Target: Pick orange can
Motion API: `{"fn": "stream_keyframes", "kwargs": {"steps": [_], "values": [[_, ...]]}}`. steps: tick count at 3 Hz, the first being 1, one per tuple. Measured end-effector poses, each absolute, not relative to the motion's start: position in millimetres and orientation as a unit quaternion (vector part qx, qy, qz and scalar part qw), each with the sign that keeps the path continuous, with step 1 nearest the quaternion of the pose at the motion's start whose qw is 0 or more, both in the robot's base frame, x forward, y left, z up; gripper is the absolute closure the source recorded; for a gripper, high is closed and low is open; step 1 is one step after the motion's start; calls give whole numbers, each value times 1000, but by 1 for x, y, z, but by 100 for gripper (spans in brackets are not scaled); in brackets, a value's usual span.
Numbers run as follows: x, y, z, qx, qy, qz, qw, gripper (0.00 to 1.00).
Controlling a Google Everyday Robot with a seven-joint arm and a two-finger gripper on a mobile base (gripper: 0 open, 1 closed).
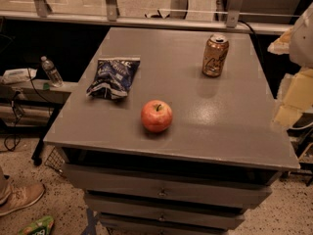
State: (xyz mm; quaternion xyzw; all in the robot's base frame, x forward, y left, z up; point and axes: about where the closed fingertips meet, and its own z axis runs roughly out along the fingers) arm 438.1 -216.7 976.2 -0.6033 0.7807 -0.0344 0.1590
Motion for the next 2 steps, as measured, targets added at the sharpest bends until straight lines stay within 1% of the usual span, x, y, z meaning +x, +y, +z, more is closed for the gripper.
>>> {"fn": "stream_keyframes", "kwargs": {"steps": [1, 2], "values": [[438, -217, 976, -603, 781, -34, 159, 0], [457, -224, 969, -584, 789, -19, 189, 0]]}}
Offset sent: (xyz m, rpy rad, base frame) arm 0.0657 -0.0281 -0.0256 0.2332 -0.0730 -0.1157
